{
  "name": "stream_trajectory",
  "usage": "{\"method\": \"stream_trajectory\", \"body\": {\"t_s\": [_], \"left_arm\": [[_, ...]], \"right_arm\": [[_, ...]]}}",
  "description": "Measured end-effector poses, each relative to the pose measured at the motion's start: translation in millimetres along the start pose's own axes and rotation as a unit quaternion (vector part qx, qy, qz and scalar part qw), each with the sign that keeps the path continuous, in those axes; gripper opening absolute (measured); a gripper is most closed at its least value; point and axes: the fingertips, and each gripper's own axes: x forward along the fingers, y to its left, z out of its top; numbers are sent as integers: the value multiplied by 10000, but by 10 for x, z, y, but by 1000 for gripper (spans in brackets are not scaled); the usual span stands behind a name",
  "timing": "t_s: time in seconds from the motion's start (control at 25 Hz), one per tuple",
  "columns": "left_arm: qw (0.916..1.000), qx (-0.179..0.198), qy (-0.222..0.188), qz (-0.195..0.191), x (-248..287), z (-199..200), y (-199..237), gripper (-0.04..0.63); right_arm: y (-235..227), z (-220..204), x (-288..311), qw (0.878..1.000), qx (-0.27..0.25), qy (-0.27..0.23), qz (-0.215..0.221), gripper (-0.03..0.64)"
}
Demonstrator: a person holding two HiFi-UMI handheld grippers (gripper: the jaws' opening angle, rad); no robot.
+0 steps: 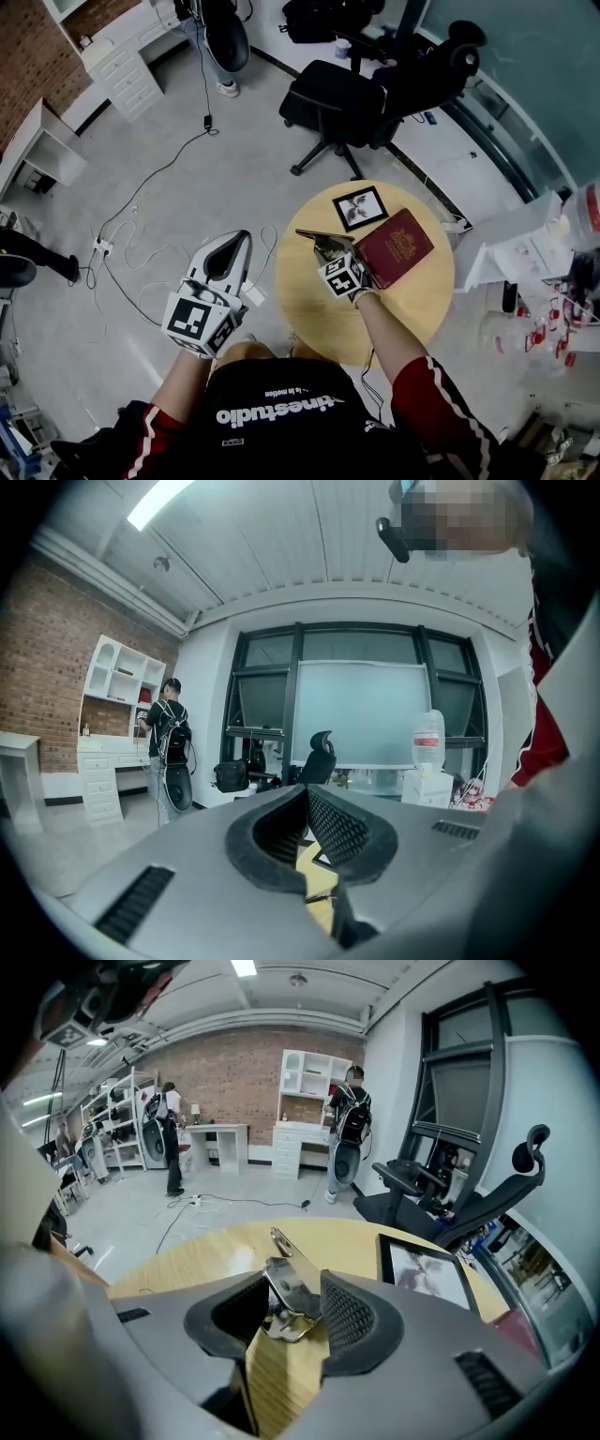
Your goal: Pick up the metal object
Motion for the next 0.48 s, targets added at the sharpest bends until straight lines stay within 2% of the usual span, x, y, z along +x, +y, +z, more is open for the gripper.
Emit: {"method": "stream_trajectory", "body": {"t_s": [0.48], "left_arm": [[9999,-11,-121,96,-70,108,90,21]], "right_arm": [[7,146,-48,9993,266,-7,263,129]]}}
